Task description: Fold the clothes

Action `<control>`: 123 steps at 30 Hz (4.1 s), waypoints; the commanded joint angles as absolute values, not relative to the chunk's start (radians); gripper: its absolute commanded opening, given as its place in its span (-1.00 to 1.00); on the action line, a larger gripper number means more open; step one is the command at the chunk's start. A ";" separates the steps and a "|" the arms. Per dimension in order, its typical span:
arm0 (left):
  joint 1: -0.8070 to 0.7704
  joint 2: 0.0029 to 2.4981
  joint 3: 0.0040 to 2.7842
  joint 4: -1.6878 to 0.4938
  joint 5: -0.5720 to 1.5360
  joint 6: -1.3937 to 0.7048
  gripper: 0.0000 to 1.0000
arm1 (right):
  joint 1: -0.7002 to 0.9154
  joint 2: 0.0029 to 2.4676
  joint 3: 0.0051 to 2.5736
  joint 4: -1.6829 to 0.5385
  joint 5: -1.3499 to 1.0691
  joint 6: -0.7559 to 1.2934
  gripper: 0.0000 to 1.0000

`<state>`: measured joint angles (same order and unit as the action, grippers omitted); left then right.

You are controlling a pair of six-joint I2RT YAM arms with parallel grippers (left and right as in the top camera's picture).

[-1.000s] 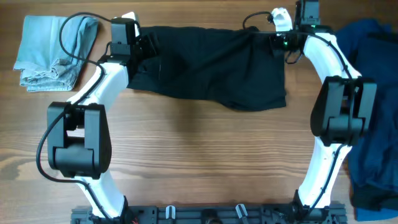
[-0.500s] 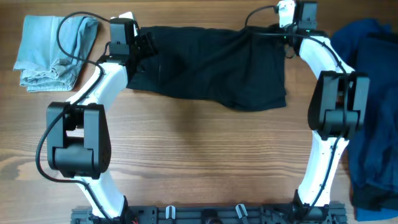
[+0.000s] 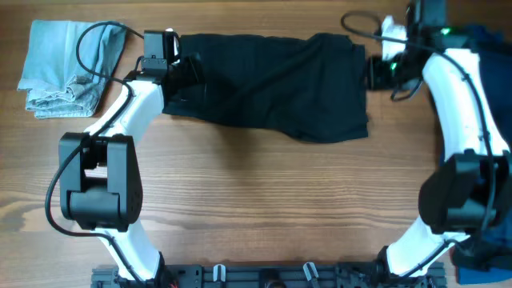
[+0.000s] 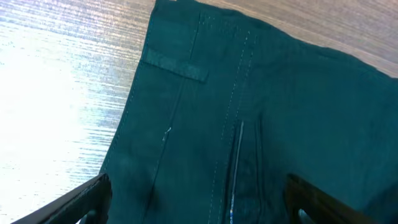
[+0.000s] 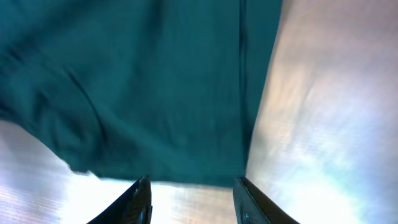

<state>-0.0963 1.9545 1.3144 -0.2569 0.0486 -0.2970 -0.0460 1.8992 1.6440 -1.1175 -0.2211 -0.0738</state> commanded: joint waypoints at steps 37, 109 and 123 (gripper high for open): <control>-0.094 1.922 1.328 -0.256 0.035 -0.295 0.85 | -0.047 1.843 1.184 -0.851 0.028 0.196 -0.91; 0.081 1.760 1.335 -0.531 0.322 -0.374 -0.92 | 0.490 2.122 1.406 -0.366 -0.395 0.455 -0.92; 0.029 1.600 1.335 -0.615 0.321 -0.344 -0.92 | 0.465 2.083 1.615 -0.473 -0.377 0.427 -0.92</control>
